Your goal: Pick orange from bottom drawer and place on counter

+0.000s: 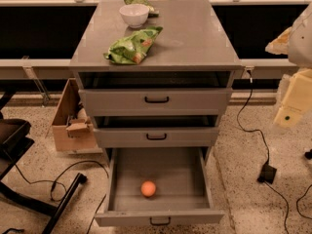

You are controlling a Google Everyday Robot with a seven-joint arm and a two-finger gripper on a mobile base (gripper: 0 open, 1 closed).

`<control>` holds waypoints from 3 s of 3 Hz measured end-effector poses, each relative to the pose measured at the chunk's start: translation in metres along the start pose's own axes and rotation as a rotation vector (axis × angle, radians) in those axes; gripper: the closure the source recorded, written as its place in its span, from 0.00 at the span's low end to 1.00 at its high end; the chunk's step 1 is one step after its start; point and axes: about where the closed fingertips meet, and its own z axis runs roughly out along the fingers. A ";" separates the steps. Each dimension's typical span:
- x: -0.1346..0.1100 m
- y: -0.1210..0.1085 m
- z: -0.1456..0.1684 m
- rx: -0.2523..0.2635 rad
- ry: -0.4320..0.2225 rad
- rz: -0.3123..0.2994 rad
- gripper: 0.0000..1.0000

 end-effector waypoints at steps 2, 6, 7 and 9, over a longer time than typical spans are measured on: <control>-0.003 -0.001 0.009 0.015 -0.002 0.017 0.00; -0.046 -0.029 0.255 0.167 0.111 0.003 0.00; -0.048 -0.032 0.311 0.132 0.069 0.019 0.00; -0.014 -0.008 0.394 0.033 0.046 0.074 0.00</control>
Offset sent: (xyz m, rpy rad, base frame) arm 0.0130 0.0100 -0.0285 0.0124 -0.0195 -0.0583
